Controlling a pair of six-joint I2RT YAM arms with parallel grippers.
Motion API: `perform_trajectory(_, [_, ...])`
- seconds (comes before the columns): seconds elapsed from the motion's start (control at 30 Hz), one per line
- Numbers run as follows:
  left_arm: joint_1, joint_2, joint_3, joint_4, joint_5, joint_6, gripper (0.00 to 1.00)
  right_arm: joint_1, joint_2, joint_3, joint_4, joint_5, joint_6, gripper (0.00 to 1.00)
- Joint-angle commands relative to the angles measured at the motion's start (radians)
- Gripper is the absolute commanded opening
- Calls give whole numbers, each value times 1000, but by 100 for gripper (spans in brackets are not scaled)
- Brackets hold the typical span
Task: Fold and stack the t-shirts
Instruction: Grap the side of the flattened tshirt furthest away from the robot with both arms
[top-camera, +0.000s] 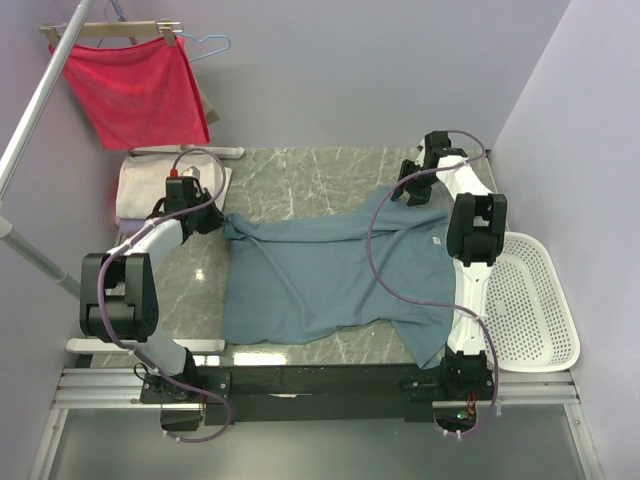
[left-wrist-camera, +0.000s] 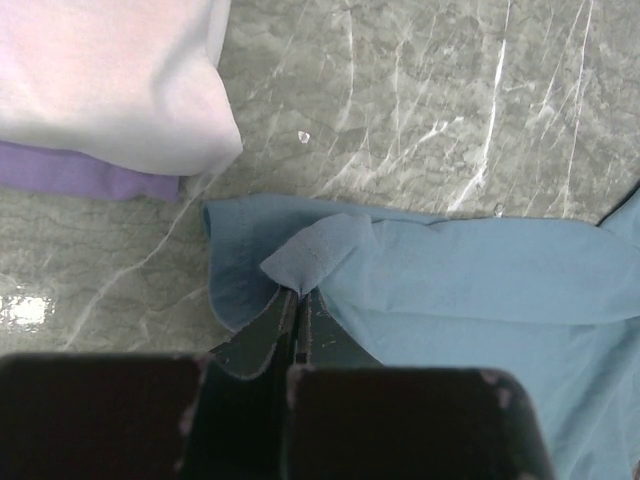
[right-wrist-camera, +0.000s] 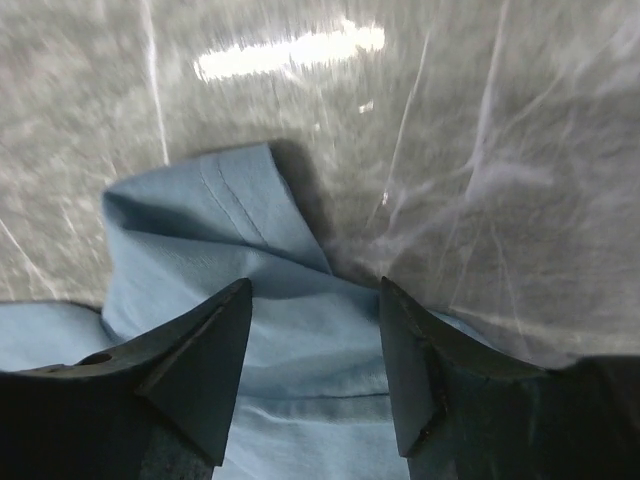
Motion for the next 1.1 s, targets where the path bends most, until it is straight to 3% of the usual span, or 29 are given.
perform_trajectory(0.0, [3, 12, 40, 25, 38, 12, 1, 0, 33, 44, -78, -65, -45, 60])
perform_trajectory(0.07, [3, 18, 41, 20, 41, 15, 1, 0, 50, 72, -98, -80, -50, 59])
perform_trajectory(0.17, [3, 24, 45, 19, 47, 20, 1, 26, 50, 74, -106, -82, -57, 48])
perform_trajectory(0.2, [3, 26, 46, 17, 48, 20, 1, 24, 48, 72, -100, -80, -57, 33])
perform_trajectory(0.27, [3, 30, 49, 16, 56, 20, 1, 26, 42, 61, -86, -79, -53, 17])
perform_trajectory(0.3, [3, 35, 51, 16, 58, 20, 1, 24, 40, 60, -77, -77, -51, 1])
perform_trajectory(0.57, [3, 75, 113, 45, 72, 21, 1, 9, -52, 58, 139, -44, 53, 0])
perform_trajectory(0.73, [3, 193, 337, 4, 52, 38, 1, -52, -52, 221, 179, 7, 121, 0])
perform_trajectory(1.07, [32, 495, 716, -10, 156, 68, 1, -91, -29, 287, 325, 6, 101, 0])
